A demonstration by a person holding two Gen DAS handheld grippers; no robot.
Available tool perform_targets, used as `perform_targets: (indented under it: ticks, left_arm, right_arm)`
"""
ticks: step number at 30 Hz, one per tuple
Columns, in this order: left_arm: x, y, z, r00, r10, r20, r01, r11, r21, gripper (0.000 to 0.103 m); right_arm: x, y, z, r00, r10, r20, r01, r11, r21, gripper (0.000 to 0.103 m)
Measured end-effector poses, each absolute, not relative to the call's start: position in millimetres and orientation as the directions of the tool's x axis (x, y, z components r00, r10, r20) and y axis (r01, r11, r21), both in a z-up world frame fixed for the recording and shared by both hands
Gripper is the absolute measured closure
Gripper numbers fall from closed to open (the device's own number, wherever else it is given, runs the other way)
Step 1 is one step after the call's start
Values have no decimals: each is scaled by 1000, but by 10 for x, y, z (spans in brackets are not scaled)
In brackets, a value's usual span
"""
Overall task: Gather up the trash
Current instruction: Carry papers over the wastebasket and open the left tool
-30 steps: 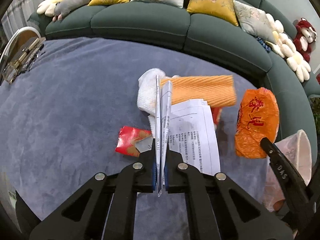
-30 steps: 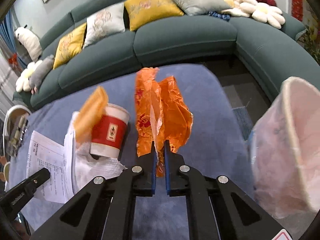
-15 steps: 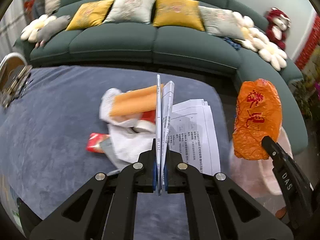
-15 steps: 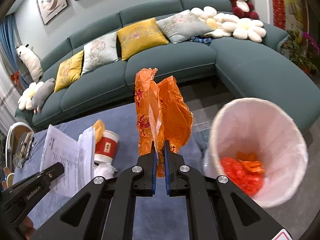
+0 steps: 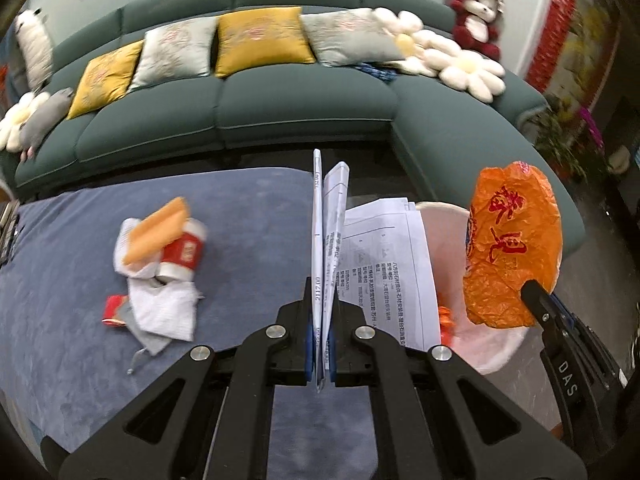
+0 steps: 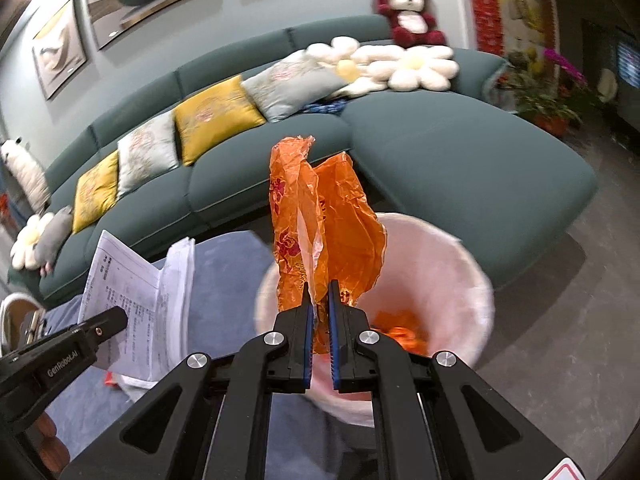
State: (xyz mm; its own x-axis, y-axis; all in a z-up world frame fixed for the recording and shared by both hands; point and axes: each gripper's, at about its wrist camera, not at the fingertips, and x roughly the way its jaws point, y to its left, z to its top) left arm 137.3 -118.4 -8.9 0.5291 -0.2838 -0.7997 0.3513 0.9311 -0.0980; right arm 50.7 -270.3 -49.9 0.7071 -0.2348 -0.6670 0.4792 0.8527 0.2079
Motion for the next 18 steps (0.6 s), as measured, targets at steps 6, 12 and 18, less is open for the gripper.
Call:
perform_targets:
  ticks: [6, 12, 18]
  left_arm:
    - [1237, -1675, -82, 503, -327, -800, 432, 897, -95, 98]
    - [1152, -2042, -150, 478, -349, -806, 489, 868, -85, 98]
    - [1143, -2287, -243, 448, -360, -819, 523, 848, -87, 96]
  right_arm:
    - [243, -3056, -548, 686, -280, -671, 541, 814, 213, 96]
    - [95, -3289, -605, 669, -305, -678, 581, 783, 222, 96]
    - [10, -3450, -646, 662, -315, -680, 599, 767, 228, 96]
